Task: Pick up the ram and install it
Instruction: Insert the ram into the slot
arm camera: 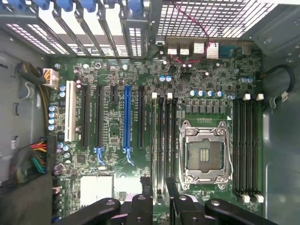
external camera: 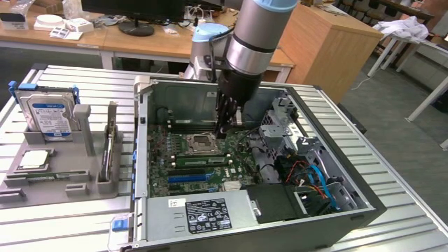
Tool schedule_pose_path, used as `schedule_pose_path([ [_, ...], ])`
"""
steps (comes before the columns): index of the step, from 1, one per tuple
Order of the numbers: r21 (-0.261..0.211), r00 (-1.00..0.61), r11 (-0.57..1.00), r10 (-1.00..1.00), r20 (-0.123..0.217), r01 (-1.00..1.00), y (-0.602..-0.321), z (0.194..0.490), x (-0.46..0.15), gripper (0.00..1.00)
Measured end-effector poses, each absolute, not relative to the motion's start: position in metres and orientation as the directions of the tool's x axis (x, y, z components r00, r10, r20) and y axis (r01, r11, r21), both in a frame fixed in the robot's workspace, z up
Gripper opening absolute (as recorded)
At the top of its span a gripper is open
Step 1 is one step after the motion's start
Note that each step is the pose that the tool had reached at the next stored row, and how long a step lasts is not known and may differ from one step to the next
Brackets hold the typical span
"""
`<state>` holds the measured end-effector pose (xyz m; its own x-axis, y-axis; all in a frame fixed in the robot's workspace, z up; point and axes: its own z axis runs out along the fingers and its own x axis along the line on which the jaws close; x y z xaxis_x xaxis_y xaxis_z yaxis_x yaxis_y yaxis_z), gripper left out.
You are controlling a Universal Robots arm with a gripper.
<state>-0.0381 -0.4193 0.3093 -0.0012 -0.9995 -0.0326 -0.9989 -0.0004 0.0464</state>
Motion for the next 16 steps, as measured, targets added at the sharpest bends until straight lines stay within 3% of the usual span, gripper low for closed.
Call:
schedule_pose_path([
  [16,0.047,-0.001,0.0,-1.0,-0.028,-0.999,-0.419,0.337,-0.038,0.25],
])
